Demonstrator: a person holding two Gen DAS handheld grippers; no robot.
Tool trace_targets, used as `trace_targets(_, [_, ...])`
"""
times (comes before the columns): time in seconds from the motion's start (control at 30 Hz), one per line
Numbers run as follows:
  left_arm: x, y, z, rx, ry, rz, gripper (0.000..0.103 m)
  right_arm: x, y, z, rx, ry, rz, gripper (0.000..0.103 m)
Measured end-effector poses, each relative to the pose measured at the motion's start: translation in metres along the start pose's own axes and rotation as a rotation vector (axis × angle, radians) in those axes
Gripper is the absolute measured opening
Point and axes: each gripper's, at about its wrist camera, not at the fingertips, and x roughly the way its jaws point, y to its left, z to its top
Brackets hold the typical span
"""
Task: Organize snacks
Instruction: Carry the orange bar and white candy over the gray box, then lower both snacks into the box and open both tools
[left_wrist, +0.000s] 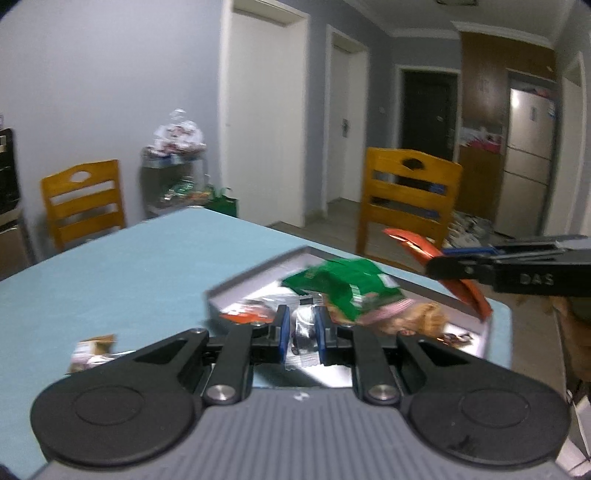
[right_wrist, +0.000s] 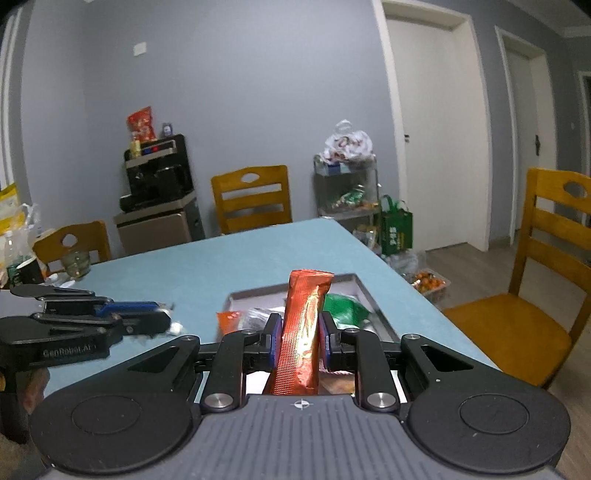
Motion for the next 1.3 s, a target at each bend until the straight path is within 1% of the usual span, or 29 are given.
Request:
trace_targets(0.1, [0.015, -0.018, -0.001, 0.028, 0.023, -0.037, 0.011, 0.0, -0.011, -0.007, 0.017, 0.001, -0.033, 0.023])
trace_targets(0.17, [0.024, -0.028, -0.002, 0.044, 0.035, -0.062, 0.011, 0.003, -0.015, -0.01, 0.029, 0.017, -0.037, 0.023])
trace_targets(0.3, [0.045, -0.039, -0.006, 0.043, 0.073, -0.081, 0.011, 0.003, -0.019, -0.02, 0.0, 0.048, 0.035, 0.023])
trace_targets(0.4, [0.061, -0.041, -0.011, 0.028, 0.107, -0.085, 0.011, 0.007, -0.014, -0.026, -0.04, 0.072, 0.062, 0.023])
trace_targets(0.53, [0.074, -0.042, -0.018, 0.027, 0.139, -0.079, 0.011, 0.013, -0.002, -0.035, -0.099, 0.122, 0.109, 0.023])
trace_targets(0.63, [0.081, -0.042, -0.021, 0.025, 0.154, -0.067, 0.011, 0.018, 0.001, -0.04, -0.118, 0.146, 0.131, 0.023])
trace_targets(0.8, [0.088, -0.036, -0.022, 0.013, 0.157, -0.046, 0.011, 0.027, 0.003, -0.043, -0.125, 0.184, 0.142, 0.023])
trace_targets(0.97, [0.088, -0.029, -0.021, -0.006, 0.15, -0.029, 0.011, 0.037, 0.004, -0.042, -0.127, 0.21, 0.131, 0.023])
trace_targets(1.3, [0.091, -0.022, -0.016, -0.015, 0.128, -0.002, 0.011, 0.048, 0.005, -0.036, -0.082, 0.195, 0.13, 0.023])
